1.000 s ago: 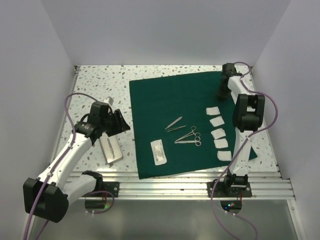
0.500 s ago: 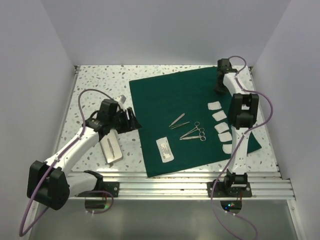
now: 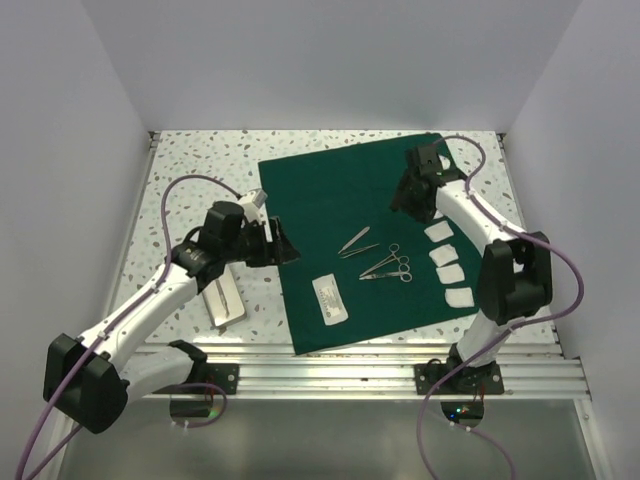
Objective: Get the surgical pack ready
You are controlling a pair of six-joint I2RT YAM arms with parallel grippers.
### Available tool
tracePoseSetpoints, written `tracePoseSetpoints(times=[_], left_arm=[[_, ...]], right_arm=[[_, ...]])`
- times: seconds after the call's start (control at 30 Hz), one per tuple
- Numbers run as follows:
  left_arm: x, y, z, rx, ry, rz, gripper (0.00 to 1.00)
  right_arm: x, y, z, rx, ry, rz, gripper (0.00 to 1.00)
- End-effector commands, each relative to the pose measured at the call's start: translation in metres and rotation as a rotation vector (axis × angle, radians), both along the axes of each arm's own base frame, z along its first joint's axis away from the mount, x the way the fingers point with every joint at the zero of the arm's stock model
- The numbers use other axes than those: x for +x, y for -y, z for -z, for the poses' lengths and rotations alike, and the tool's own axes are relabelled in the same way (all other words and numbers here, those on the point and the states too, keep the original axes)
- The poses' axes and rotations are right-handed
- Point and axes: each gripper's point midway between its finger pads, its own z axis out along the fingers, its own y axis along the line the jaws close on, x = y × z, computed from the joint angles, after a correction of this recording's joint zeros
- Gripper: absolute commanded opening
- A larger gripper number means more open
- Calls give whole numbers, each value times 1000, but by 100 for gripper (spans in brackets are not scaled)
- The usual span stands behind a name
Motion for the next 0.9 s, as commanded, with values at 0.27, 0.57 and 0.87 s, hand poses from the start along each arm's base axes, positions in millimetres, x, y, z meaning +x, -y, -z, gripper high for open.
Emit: tracePoseSetpoints(times=[0.27,0.57,0.87], left_arm=[[-1,10,-26,-68,98,62,73],[-7,7,-23,-57,98,75,73],[-8,6,-26,-61,111,78,73]], right_arm=[[-47,-85,62,191,-177,270,47],[-57,-85,72,150,-165,342,40],[-49,-90,91,133,-192,349,34]])
